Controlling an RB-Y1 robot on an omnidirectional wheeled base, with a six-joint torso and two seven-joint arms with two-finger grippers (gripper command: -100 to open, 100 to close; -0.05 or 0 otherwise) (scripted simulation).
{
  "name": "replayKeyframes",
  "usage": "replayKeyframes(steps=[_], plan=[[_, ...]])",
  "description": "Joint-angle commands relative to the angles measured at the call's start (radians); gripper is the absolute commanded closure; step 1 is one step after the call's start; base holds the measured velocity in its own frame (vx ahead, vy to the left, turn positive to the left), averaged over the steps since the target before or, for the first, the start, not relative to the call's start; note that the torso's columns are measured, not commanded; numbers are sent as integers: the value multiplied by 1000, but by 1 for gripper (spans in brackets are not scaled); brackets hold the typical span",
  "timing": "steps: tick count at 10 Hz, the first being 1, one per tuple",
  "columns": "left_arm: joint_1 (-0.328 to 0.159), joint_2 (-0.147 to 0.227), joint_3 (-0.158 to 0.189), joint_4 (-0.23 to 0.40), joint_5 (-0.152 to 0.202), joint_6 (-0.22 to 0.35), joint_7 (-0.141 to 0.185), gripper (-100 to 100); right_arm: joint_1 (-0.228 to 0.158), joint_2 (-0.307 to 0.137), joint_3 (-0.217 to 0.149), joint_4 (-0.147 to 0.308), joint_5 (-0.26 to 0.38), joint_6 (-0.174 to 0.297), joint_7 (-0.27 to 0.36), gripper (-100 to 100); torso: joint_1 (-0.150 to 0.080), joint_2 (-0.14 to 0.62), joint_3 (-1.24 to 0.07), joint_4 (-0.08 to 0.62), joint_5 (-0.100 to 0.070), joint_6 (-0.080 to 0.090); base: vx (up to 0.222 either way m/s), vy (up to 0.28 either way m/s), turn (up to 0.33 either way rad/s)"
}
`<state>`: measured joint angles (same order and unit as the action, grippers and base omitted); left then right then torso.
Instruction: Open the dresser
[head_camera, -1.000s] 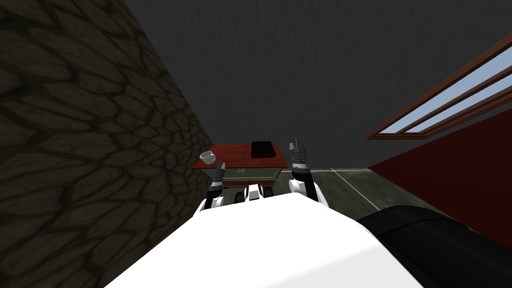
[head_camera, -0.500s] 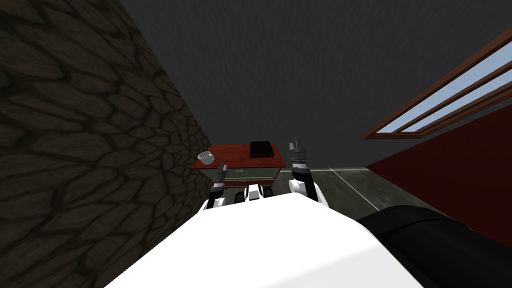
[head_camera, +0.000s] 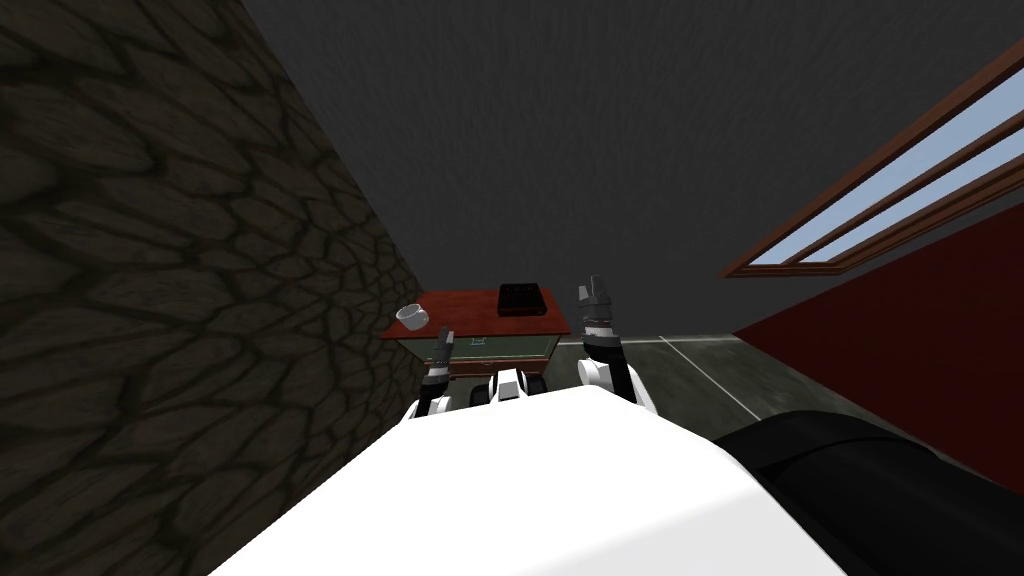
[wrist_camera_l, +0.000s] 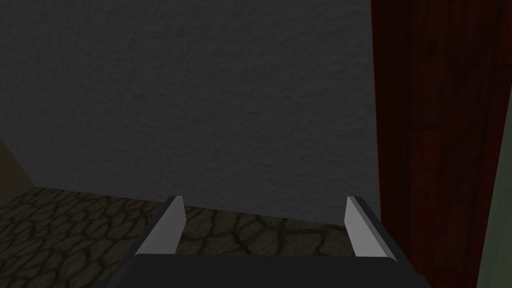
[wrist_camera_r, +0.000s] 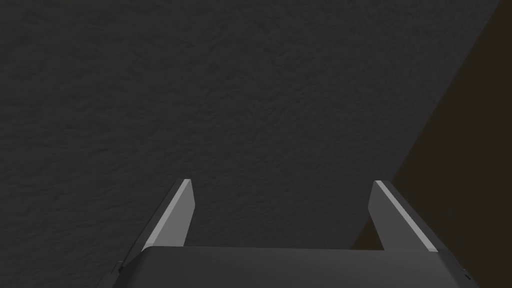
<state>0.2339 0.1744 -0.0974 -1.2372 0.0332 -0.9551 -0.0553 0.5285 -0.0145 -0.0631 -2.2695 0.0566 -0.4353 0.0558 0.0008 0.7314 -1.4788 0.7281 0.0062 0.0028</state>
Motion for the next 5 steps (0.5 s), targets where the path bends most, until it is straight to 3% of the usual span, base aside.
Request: replayKeyframes(steps=[1, 5], plan=[[6, -4, -10, 43, -2, -4, 1, -100, 0, 0, 0, 0, 0, 0, 0, 0, 0, -1, 0, -2, 1, 0, -4, -5, 14], [-22, -10, -17, 127, 2, -55, 0, -100, 0, 0, 0, 0, 0, 0, 0, 0, 0, -4, -2, -5, 3, 2, -2, -12, -12]])
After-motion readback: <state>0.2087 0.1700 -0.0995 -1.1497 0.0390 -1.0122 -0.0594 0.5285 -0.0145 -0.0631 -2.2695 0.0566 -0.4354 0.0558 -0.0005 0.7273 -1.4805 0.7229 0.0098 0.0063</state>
